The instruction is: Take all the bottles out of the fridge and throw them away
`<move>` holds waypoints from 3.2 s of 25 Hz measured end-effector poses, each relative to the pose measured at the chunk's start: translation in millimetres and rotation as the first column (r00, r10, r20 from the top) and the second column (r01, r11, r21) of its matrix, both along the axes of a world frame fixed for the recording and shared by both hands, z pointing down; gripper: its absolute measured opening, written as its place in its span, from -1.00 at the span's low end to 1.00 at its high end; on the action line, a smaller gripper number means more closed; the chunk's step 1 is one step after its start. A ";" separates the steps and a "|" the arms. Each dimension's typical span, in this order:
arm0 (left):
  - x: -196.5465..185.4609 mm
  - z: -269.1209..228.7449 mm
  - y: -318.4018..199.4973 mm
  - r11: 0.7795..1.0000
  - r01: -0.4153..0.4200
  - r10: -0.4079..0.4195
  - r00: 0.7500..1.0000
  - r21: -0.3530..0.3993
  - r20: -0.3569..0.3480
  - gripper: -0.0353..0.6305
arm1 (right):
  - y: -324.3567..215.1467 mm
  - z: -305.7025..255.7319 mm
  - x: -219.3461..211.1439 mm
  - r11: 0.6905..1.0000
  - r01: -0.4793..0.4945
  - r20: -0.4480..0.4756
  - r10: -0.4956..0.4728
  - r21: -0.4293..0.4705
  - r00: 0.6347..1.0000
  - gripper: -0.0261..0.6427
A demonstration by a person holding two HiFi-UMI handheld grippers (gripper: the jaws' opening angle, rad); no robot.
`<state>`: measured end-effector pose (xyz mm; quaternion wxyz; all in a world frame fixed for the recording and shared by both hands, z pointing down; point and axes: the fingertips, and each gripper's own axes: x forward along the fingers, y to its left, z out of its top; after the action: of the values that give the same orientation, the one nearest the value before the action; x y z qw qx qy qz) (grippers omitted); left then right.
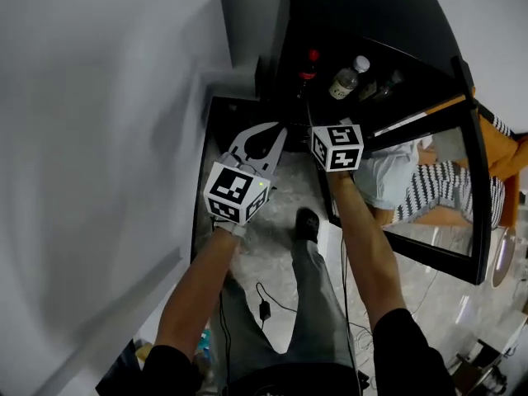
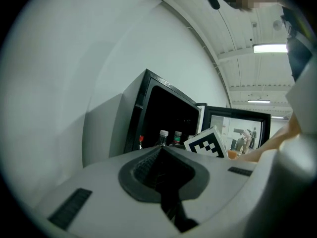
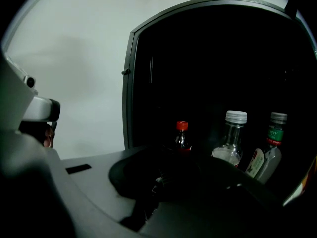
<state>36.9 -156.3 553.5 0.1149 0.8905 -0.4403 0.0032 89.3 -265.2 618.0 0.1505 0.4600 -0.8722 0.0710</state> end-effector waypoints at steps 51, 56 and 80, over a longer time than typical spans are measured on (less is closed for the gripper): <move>-6.7 35.0 -28.9 0.984 0.169 -0.173 0.982 0.060 0.069 -0.88 | -115.3 68.6 -0.8 0.989 -0.135 0.030 0.137 -0.064 0.990 0.00; -14.7 32.4 -22.7 0.981 0.185 -0.188 0.980 0.052 0.062 -0.88 | -98.9 66.3 6.4 0.989 -0.127 0.031 0.130 -0.077 0.991 0.00; -33.6 -124.3 83.2 0.999 0.033 -0.030 0.998 -0.036 0.062 -0.88 | 141.9 -182.0 10.3 0.998 0.007 0.035 -0.005 -0.057 0.999 0.00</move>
<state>3.3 -73.1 429.2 0.1177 0.8806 -0.4575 0.0369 99.7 -123.3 436.0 0.1487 0.4518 -0.8735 0.1035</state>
